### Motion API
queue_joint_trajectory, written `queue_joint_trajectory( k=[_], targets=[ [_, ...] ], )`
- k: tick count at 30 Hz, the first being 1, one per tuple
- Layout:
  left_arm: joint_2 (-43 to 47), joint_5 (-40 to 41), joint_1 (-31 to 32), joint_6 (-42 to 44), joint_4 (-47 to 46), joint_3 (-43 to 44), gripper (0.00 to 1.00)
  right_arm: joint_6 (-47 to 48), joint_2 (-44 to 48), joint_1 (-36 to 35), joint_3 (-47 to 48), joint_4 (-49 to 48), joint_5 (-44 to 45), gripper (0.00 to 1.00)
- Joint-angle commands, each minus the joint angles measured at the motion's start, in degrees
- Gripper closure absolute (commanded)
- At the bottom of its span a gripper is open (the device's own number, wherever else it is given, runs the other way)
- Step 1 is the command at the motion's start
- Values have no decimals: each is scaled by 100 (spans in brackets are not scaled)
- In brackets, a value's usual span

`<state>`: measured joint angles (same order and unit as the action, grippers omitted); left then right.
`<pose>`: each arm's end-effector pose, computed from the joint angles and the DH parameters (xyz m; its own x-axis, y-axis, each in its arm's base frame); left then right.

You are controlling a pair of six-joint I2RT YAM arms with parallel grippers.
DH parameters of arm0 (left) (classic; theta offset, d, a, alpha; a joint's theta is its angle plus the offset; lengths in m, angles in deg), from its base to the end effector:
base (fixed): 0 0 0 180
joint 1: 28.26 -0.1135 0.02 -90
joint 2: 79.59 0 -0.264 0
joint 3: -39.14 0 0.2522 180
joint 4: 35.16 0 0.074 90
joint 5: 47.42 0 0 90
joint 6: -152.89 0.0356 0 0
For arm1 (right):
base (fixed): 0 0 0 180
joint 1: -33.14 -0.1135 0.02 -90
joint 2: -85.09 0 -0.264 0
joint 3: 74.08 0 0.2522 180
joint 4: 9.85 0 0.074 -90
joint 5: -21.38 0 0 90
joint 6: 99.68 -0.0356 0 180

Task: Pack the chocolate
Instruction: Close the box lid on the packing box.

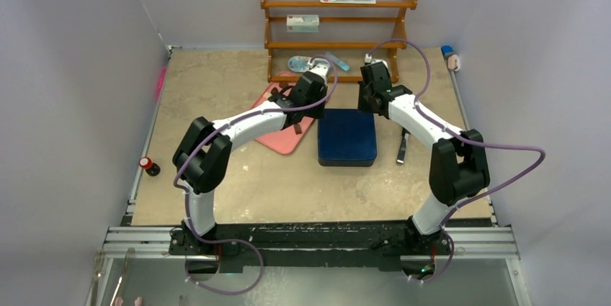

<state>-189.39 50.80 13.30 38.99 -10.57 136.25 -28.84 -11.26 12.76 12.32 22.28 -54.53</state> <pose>0.3344 -0.2897 0.2403 -0.6459 0.0368 -0.7625 0.3388 0.9089 -0.2432 0.3575 0.1236 0.2596 -0.6487 0.0986 -0.7546 0.0471 0.9949 0.0895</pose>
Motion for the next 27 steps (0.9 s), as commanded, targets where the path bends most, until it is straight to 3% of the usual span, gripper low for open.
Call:
queue_joint_trajectory(
  k=[1, 16, 27],
  targets=[
    [-67, 126, 19, 140, 135, 301, 100, 94, 149, -48, 61, 272, 257, 100],
    [-996, -172, 2, -113, 355, 608, 100, -219, -813, -58, 286, 859, -69, 100],
    [-1053, -195, 6, -202, 289, 544, 100, -235, -820, -63, 189, 850, -116, 100]
  ],
)
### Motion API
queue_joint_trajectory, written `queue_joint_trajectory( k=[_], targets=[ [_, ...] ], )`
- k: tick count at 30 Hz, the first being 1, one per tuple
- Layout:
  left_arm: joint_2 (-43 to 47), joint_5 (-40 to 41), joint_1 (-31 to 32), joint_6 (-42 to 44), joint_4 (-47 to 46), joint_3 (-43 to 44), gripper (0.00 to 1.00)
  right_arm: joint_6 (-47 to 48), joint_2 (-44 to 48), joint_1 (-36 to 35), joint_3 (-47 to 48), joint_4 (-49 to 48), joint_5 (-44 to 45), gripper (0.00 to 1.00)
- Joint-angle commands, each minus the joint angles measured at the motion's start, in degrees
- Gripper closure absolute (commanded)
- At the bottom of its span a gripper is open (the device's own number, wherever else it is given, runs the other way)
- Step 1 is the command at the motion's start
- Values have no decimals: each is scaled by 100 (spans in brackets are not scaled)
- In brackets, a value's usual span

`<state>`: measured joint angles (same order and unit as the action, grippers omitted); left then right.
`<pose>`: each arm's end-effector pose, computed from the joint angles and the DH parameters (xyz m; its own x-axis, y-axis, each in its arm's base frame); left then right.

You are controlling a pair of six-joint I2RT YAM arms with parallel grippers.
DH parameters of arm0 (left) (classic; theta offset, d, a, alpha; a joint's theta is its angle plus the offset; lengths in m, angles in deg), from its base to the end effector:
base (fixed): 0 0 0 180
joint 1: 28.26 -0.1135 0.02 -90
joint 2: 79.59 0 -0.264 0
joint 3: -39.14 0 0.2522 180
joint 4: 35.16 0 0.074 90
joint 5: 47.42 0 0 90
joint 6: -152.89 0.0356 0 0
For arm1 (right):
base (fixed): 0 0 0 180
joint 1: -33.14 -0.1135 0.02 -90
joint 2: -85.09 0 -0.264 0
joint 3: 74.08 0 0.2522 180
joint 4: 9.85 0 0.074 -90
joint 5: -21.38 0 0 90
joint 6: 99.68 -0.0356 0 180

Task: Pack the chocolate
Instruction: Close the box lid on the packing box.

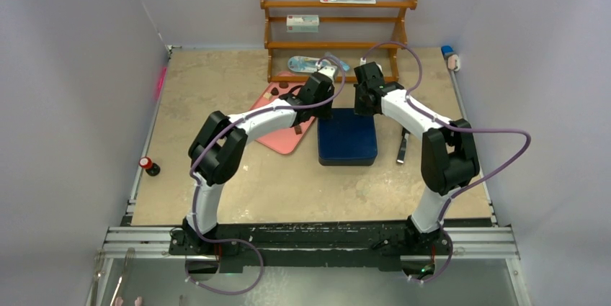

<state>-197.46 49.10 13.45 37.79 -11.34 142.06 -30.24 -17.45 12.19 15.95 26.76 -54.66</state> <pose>0.3553 -0.3113 0.2133 -0.6757 0.0377 -0.7362 0.3405 0.9017 -0.2663 0.3716 0.1331 0.2345 -0.7312 0.0850 -0.6768 0.0611 0.9964 0.0591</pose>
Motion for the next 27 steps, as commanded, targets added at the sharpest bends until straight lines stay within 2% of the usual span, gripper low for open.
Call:
queue_joint_trajectory(
  k=[1, 12, 15, 18, 21, 23, 27],
  targets=[
    [-239, -16, -11, -82, 372, -39, 100, -97, -186, 0, -185, 397, -65, 100],
    [252, 159, -13, -67, 188, -238, 100, 108, 589, -32, -380, -71, 90, 100],
    [463, 219, -12, -52, 126, -295, 100, 158, 809, -57, -273, -29, 151, 96],
    [723, 297, -10, -47, 34, -399, 96, 185, 986, -58, -181, 36, 198, 85],
    [1016, 385, -14, -72, -136, -596, 89, 137, 1146, -58, -184, 96, 248, 63],
    [1212, 441, -14, -87, -243, -748, 82, 8, 1262, -58, -263, 168, 303, 52],
    [1583, 558, -14, -141, -466, -1164, 66, -195, 1497, -58, -505, 316, 346, 41]
  ],
)
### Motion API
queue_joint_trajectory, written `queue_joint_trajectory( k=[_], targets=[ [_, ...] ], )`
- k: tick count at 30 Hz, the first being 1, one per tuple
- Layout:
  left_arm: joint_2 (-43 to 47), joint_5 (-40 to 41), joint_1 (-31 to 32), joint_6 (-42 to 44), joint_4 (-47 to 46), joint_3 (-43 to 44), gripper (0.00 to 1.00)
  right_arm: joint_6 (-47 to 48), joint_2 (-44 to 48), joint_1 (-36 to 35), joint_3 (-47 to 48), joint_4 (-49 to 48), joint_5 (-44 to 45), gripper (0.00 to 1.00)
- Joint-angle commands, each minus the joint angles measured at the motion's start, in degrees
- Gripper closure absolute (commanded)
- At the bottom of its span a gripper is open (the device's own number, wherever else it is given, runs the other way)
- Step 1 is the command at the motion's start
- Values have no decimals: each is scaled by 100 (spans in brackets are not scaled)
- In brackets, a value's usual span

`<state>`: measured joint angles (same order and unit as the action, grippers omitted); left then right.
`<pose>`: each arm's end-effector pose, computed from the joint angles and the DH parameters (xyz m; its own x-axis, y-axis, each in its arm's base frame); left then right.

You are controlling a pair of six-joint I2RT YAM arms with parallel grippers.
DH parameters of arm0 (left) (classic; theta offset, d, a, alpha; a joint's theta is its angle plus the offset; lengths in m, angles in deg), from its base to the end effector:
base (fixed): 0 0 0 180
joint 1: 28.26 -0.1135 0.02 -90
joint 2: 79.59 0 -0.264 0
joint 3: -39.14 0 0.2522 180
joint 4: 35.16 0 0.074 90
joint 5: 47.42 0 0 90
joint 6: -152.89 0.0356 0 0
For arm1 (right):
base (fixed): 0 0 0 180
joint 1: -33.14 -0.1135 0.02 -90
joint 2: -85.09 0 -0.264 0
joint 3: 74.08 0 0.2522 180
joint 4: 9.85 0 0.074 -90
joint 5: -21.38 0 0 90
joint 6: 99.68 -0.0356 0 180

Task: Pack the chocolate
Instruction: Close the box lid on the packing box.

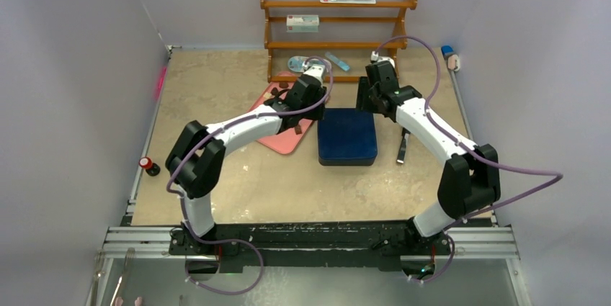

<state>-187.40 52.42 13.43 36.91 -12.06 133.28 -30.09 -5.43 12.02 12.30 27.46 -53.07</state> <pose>0.3275 -0.2836 0.2400 -0.6441 -0.0043 -0.7649 0.3014 0.9177 -0.2589 0.3347 0.1191 0.2876 -0.6344 0.1151 -0.7644 0.0657 0.9933 0.0951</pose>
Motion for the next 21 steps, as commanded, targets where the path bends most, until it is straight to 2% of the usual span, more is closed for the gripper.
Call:
queue_joint_trajectory(
  k=[1, 5, 21],
  targets=[
    [634, 262, -12, -71, -417, -367, 63, -238, 331, -41, -209, 276, 227, 40],
    [715, 279, -20, -177, -552, -677, 58, -436, 454, -40, -506, 436, 328, 39],
    [285, 123, -95, -383, -849, -945, 58, -962, 851, -39, -1648, 660, 363, 38]
  ],
)
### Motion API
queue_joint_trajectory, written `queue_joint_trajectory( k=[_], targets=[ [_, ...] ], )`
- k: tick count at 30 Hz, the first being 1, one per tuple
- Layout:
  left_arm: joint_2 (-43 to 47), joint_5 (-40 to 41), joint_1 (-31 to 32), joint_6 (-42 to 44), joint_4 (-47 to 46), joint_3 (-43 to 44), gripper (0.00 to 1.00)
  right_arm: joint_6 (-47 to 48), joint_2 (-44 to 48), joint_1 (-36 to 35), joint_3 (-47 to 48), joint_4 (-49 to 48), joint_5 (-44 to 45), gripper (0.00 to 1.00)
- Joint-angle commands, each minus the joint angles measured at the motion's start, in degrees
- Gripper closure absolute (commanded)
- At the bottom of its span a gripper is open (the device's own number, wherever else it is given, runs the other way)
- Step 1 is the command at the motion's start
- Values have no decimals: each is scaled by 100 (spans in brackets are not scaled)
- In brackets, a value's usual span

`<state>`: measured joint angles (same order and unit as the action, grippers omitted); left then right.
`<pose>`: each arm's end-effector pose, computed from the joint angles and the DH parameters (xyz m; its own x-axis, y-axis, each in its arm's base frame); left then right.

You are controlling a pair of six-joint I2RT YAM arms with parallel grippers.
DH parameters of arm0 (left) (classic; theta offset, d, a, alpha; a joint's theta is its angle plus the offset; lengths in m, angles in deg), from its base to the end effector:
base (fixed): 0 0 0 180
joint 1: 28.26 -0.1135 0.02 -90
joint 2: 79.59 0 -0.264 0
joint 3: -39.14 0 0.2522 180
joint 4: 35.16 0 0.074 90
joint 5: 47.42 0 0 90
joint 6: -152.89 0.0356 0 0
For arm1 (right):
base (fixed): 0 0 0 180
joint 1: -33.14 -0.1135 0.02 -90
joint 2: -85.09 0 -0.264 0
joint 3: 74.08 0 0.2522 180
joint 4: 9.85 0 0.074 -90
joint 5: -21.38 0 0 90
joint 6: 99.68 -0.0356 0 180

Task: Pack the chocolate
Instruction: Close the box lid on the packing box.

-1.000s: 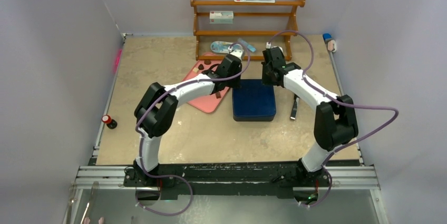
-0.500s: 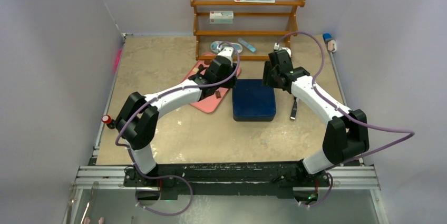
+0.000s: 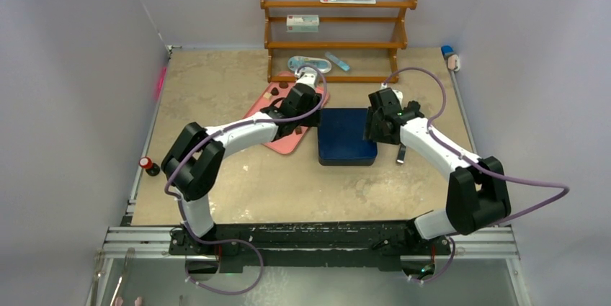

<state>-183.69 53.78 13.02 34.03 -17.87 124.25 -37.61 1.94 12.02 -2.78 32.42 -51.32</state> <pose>0.3131 -0.2657 0.2230 -0.6450 -0.0638 -0.7615 0.2491 0.9245 -0.2884 0.2824 0.0977 0.2363 -0.7528 0.1886 -0.6307 0.1937 0.9791 0.0616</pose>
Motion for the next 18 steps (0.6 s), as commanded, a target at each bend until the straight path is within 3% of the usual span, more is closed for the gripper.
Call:
queue_joint_trajectory(
  k=[1, 18],
  targets=[
    [-116, -19, -62, -103, -266, -43, 58, -231, 89, -45, -181, 164, 216, 39],
    [-390, -104, -125, -164, -268, 33, 59, -382, -24, -41, -371, 246, 347, 38]
  ],
)
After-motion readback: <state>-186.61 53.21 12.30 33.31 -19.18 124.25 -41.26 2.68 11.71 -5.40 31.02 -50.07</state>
